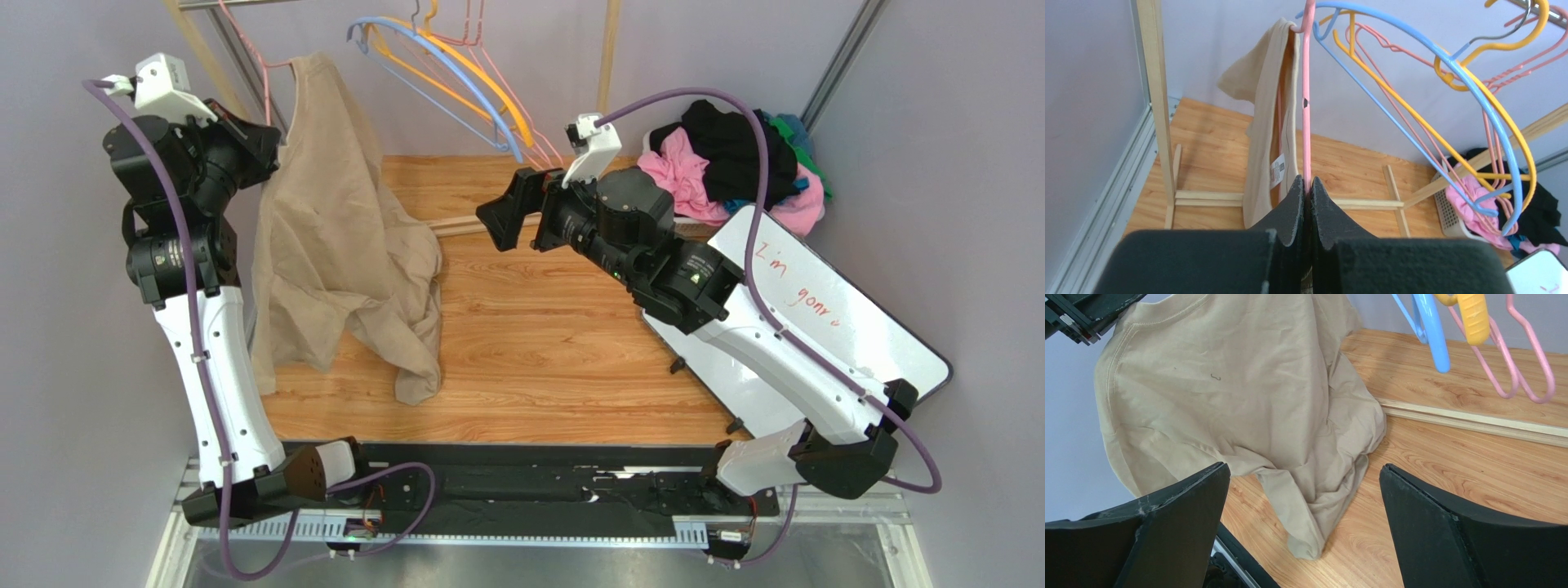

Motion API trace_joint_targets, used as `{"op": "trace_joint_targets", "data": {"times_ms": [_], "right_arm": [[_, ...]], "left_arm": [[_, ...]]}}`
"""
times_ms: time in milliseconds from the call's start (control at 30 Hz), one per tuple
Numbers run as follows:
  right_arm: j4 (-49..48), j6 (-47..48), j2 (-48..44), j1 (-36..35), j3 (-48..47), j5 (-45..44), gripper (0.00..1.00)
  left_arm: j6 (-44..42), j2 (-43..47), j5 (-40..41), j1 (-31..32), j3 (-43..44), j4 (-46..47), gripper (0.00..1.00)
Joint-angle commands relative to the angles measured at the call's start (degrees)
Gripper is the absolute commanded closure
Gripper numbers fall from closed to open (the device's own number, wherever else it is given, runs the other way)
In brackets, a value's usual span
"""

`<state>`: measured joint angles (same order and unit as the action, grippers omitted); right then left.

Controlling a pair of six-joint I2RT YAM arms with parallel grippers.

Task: Place the t-shirt on the hanger
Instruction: Place the hanger at the clothesline.

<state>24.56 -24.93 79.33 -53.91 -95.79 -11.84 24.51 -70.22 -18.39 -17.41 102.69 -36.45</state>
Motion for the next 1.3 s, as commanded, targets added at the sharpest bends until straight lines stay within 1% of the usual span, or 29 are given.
{"op": "trace_joint_targets", "data": {"times_ms": [0, 100, 367, 433, 700, 1000, 1033, 1267], "right_arm": [[-1.53, 1.11, -2.78, 0.91, 0.87, 0.58, 0.00], [-1.62, 0.67, -2.86, 1.00, 1.31, 1.29, 0.00], [-1.53, 0.76, -2.86, 1.61, 2.27, 2.08, 0.00], [-1.62, 0.67, -2.86, 1.70, 2.54, 2.17, 0.00], [-1.44, 0.14, -2.34, 1.88, 2.27, 3.13, 0.00], [-1.09, -0.03, -2.25, 2.32, 2.54, 3.84, 0.00], [-1.18, -0.03, -2.25, 2.32, 2.62, 3.92, 0.00], [-1.00, -0.12, -2.60, 2.84, 3.06, 4.36, 0.00]], "left_arm": [[-2.80, 3.15, -4.81, -1.92, -6.25, 16.02, 1.00], [-3.24, 3.68, -5.16, -2.98, -9.17, 20.78, 1.00], [-3.24, 4.12, -6.65, -5.00, -13.04, 28.44, 1.00], [-3.68, 5.26, -6.31, -5.18, -14.62, 29.50, 1.00], [-3.77, 4.83, -3.32, -7.64, -14.98, 30.29, 1.00], [-5.26, 3.07, -2.53, -8.96, -18.49, 36.18, 1.00], [-5.53, 2.81, -2.35, -9.05, -18.84, 39.14, 1.00], [-5.70, -0.18, -2.00, -9.13, -20.60, 43.21, 1.00]]}}
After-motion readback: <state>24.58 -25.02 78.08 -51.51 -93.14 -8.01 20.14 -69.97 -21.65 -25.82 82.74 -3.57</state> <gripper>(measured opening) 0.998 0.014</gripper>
